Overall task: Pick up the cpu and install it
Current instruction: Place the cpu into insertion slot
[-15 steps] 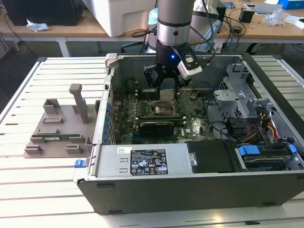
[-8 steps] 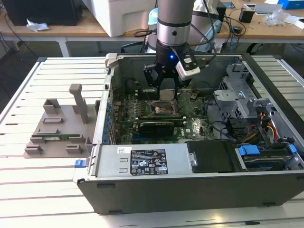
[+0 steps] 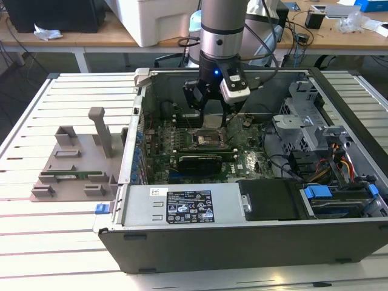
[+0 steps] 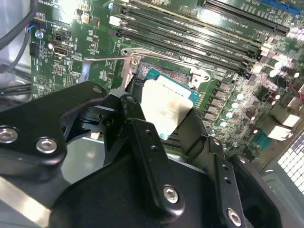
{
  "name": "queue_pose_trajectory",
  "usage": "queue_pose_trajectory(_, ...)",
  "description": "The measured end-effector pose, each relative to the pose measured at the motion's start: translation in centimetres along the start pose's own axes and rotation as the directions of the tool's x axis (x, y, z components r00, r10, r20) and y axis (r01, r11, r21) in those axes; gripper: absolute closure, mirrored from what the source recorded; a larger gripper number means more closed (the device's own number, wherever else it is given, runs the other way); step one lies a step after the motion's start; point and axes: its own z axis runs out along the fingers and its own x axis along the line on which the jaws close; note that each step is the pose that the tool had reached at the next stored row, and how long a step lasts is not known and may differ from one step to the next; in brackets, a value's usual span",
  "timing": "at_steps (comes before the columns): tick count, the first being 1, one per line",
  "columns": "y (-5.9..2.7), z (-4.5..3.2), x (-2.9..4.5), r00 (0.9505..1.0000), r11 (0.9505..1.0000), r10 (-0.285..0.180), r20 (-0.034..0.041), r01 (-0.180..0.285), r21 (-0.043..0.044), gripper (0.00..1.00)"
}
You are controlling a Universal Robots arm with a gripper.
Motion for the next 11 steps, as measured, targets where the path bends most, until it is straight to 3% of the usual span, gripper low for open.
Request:
queue_pose_trajectory(7,0.0,0.01,0.0,0.9988,0.9988,0.048,0.0009,-0.048,0.0034,0.46)
queue_pose_trajectory(11,0.0,0.01,0.0,0.9949,0.9949,0.101,0.0017,-0.101,0.0058,0.46)
